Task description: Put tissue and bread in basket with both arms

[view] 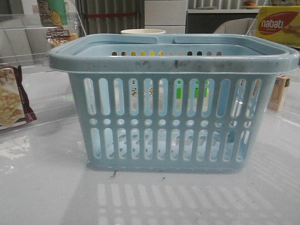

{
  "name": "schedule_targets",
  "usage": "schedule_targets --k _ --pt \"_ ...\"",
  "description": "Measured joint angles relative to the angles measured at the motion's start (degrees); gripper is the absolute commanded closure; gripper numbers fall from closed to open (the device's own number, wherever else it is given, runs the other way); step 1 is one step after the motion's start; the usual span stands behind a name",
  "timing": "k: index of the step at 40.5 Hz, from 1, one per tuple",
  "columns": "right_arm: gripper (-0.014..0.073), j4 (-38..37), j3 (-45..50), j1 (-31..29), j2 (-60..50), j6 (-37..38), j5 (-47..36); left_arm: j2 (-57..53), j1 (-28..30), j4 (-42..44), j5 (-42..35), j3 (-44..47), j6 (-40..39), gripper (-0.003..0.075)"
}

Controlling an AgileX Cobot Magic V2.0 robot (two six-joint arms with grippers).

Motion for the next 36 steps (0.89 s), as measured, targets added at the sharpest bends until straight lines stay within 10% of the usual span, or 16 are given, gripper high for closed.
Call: schedule_targets --k 36 --pt "0.0537 0.0 0.0 0.0 0.0 0.0 0.0 0.0 0.0 0.0 -3.4 0.0 0.0 0.0624"
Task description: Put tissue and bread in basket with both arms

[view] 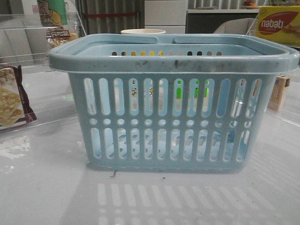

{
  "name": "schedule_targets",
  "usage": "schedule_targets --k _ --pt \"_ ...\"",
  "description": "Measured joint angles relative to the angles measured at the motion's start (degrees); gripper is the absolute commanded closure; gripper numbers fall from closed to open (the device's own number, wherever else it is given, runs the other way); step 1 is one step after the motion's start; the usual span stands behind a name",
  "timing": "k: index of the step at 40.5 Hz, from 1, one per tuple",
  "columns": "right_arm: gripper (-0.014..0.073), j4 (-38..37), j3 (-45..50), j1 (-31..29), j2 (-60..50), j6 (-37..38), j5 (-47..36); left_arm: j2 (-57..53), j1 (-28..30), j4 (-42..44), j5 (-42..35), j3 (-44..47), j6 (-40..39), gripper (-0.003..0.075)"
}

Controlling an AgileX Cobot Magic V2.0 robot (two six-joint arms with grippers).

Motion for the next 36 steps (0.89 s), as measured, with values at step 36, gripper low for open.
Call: schedule_targets --k 36 --pt "0.0537 0.0 -42.0 0.0 20.3 0.0 31.4 21.1 0.0 0.0 24.5 -39.5 0.0 0.0624"
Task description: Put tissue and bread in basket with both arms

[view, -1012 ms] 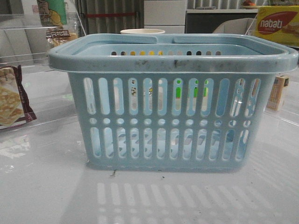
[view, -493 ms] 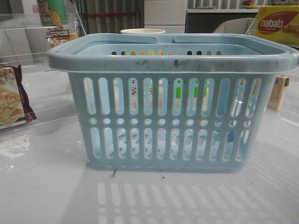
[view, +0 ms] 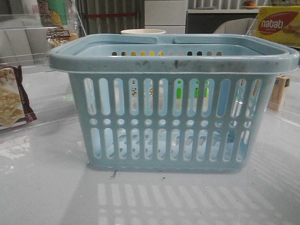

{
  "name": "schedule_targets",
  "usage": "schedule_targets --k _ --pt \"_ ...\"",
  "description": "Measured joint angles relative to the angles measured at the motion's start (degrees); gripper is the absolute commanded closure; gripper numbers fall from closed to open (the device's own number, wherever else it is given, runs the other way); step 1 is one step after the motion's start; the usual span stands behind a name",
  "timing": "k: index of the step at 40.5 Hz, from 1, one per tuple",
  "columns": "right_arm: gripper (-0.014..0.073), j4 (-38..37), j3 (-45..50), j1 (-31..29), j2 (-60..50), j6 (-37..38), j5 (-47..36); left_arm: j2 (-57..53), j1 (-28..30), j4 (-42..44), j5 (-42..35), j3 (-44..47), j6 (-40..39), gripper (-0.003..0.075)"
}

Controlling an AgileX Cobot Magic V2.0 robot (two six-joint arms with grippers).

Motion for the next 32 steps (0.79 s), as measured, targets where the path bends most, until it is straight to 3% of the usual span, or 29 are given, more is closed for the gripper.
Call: schedule_targets --k 9,19,22,28,32 --pt "0.0537 0.0 0.0 0.0 8.1 0.0 6.6 8.3 0.0 0.1 10.7 -0.1 0.0 0.0624" --pt "0.0518 0.0 2.9 0.0 14.9 0.0 8.1 15.3 0.0 0.8 14.5 0.0 0.0 0.0615" --pt "0.0428 0.1 3.3 0.0 16.5 0.0 8.3 16.9 0.0 2.2 15.4 0.1 0.0 0.0560" --pt "0.0132 0.1 3.3 0.0 19.8 0.0 8.3 19.5 0.0 3.9 15.7 0.1 0.0 0.0293" --pt "0.0067 0.0 3.3 0.0 22.2 0.0 8.1 20.5 0.0 4.0 15.7 0.1 0.0 0.0218"
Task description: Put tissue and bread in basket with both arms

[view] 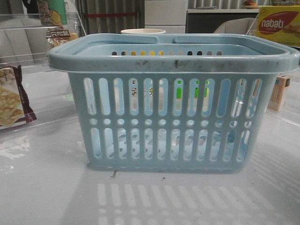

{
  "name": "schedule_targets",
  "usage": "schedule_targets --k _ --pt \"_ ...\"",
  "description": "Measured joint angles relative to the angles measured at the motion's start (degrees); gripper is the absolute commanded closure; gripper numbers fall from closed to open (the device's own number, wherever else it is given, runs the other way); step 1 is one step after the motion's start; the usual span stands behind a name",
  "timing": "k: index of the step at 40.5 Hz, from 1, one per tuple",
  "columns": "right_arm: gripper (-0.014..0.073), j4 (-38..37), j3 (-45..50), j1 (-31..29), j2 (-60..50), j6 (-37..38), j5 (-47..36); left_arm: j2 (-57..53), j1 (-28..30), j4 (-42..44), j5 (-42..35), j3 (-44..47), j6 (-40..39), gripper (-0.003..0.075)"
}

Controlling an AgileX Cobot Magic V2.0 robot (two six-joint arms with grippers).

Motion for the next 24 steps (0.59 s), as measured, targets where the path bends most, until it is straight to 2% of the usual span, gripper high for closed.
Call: schedule_targets --k 8,24 --pt "0.0075 -0.4 -1.3 -0.6 6.6 0.3 -1.0 2.0 0.0 0.0 -0.4 0.0 0.0 0.0250" --pt "0.0075 -0.4 -20.9 -9.6 29.1 1.3 -2.6 4.0 0.0 0.1 -2.2 0.0 0.0 0.0300"
